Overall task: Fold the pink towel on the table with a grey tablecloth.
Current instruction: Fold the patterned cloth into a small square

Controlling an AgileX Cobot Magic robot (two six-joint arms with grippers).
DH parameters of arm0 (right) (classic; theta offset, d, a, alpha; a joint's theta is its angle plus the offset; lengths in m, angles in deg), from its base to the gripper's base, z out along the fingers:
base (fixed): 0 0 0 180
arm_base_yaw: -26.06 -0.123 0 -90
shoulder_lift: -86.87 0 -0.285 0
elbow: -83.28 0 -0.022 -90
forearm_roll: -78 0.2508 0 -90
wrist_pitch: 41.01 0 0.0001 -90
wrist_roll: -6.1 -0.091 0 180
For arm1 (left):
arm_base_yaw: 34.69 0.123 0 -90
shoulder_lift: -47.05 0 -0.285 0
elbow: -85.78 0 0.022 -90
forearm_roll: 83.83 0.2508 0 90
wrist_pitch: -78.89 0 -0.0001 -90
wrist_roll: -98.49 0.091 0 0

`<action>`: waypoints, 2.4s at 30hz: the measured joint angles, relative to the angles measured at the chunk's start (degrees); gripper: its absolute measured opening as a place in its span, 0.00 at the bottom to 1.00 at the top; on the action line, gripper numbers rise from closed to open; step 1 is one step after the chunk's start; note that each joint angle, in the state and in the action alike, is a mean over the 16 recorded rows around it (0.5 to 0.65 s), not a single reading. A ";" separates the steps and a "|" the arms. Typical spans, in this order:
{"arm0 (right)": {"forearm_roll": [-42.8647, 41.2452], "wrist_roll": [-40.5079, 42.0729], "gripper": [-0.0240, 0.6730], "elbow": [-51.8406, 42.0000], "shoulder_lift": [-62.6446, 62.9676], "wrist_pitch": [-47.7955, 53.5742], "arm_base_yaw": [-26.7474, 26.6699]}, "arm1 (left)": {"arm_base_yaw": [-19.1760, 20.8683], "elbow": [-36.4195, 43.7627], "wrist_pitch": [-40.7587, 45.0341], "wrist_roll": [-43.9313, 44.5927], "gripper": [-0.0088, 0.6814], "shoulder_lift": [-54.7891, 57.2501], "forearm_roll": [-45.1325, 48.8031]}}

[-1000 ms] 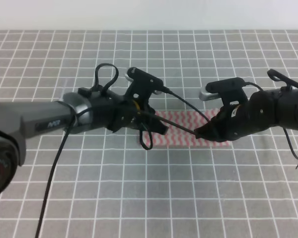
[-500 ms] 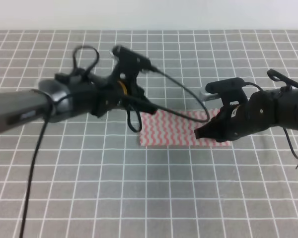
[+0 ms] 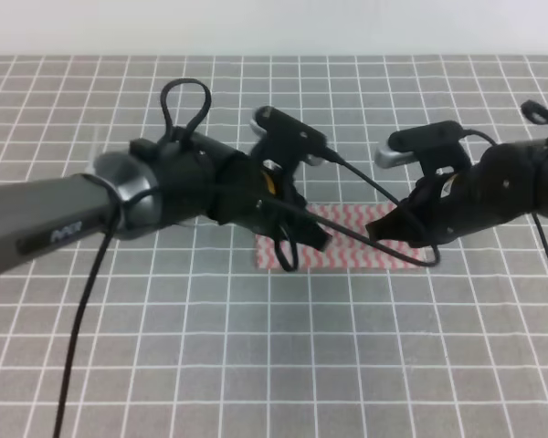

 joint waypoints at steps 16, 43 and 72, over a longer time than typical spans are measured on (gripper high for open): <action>0.46 -1.79 0.34 1.83 0.07 6.58 3.23 | -1.40 -0.21 2.48 6.40 0.01 5.36 -6.41; 5.65 -2.91 0.39 1.93 -5.33 5.99 3.84 | -0.10 0.05 -1.49 6.54 0.01 3.28 -6.41; 6.69 -0.90 0.01 1.93 -1.97 4.62 3.80 | 0.54 0.06 -1.22 6.54 0.01 5.14 -6.41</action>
